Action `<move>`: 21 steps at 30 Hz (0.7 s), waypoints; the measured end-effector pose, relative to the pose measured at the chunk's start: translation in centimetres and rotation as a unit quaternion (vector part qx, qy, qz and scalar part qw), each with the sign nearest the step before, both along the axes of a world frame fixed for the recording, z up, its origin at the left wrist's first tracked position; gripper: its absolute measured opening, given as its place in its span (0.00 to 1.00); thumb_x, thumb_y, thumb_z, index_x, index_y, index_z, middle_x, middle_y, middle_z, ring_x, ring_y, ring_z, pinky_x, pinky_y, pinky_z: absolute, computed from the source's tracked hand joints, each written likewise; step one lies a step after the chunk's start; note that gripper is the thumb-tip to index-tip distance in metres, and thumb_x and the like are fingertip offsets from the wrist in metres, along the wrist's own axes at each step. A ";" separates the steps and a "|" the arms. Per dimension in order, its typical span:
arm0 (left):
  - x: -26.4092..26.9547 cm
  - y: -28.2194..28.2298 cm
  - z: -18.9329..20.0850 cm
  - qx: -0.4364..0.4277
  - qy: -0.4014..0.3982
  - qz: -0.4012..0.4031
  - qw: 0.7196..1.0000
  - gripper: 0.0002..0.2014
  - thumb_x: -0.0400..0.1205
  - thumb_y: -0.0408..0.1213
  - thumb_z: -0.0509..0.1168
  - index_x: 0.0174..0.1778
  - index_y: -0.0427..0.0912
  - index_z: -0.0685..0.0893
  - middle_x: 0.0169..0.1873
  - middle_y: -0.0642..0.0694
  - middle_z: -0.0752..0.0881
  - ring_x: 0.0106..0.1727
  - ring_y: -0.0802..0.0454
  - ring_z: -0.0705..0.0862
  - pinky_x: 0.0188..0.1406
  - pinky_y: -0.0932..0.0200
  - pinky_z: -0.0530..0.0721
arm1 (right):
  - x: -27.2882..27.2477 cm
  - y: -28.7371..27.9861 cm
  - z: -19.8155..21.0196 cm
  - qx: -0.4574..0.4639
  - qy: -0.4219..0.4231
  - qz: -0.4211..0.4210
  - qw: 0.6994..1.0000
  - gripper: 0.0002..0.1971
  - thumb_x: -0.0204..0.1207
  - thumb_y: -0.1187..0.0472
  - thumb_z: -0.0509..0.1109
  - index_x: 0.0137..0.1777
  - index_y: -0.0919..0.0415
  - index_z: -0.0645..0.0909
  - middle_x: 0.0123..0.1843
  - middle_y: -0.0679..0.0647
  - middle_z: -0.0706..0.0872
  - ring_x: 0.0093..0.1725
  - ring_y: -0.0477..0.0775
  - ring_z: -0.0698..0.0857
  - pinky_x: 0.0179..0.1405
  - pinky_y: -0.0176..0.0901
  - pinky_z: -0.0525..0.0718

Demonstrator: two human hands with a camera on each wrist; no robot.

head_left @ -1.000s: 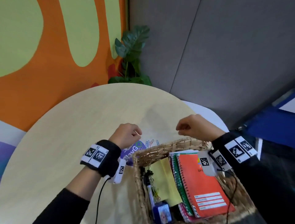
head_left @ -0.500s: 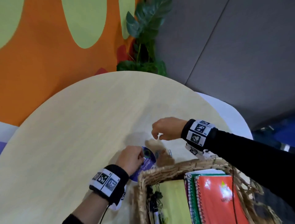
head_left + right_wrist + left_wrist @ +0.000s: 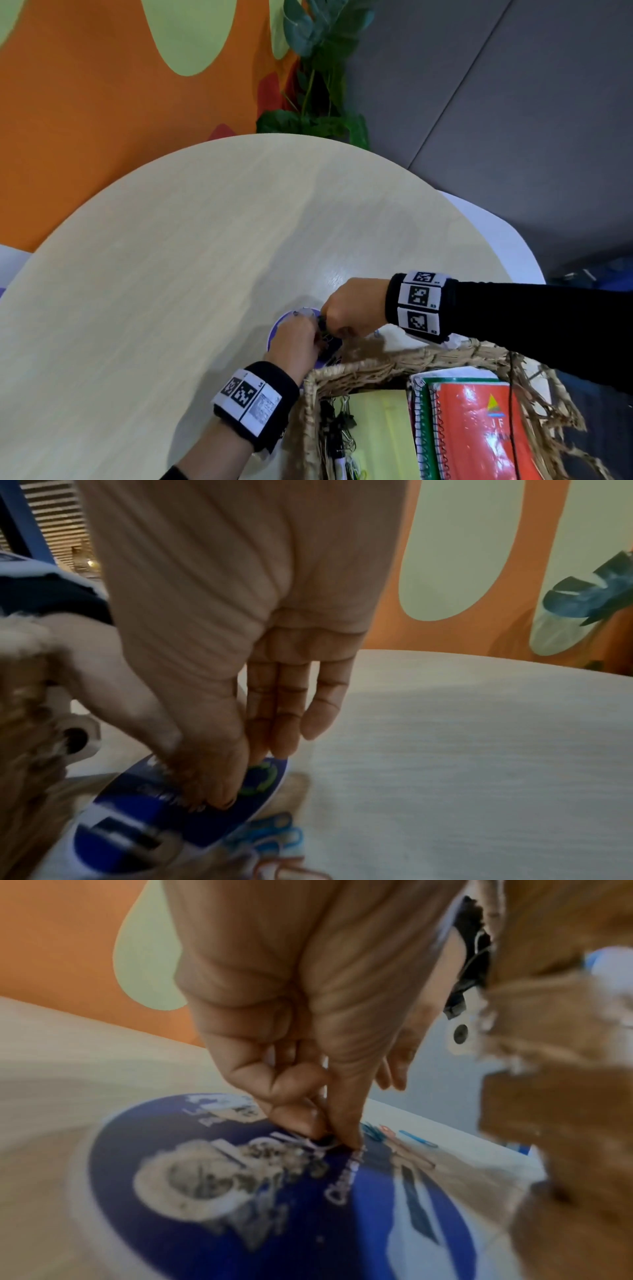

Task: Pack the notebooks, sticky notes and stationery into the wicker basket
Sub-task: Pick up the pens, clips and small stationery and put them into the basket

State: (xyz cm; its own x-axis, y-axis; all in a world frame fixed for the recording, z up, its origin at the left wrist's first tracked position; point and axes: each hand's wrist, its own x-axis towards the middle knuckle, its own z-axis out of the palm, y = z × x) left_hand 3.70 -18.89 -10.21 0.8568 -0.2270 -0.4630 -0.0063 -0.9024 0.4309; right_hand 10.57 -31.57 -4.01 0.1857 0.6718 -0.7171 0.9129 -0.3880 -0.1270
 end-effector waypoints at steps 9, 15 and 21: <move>-0.2 0.2 0.5 0.007 0.033 -0.055 0.998 0.13 0.82 0.28 0.57 0.62 0.34 0.79 0.57 0.38 0.85 0.58 0.45 0.84 0.52 0.60 0.75 | -0.4 0.5 -1.4 -0.037 -0.005 0.073 0.997 0.06 0.74 0.67 0.68 0.48 0.63 0.86 0.45 0.61 0.88 0.42 0.65 0.86 0.36 0.47 0.82; -0.6 2.9 0.5 -0.067 -0.004 0.001 0.998 0.03 0.82 0.34 0.62 0.46 0.39 0.79 0.39 0.43 0.82 0.40 0.51 0.76 0.39 0.61 0.70 | -0.9 0.4 -2.2 -0.043 -0.015 0.085 0.995 0.07 0.76 0.65 0.67 0.50 0.64 0.85 0.45 0.60 0.88 0.43 0.64 0.86 0.40 0.48 0.85; -1.2 4.6 1.0 -0.086 -0.042 0.013 0.995 0.10 0.84 0.38 0.61 0.49 0.36 0.83 0.39 0.46 0.81 0.39 0.50 0.77 0.38 0.61 0.68 | -1.4 0.7 -1.8 -0.079 -0.011 0.084 0.993 0.06 0.77 0.63 0.68 0.48 0.62 0.85 0.43 0.59 0.88 0.42 0.63 0.86 0.36 0.45 0.83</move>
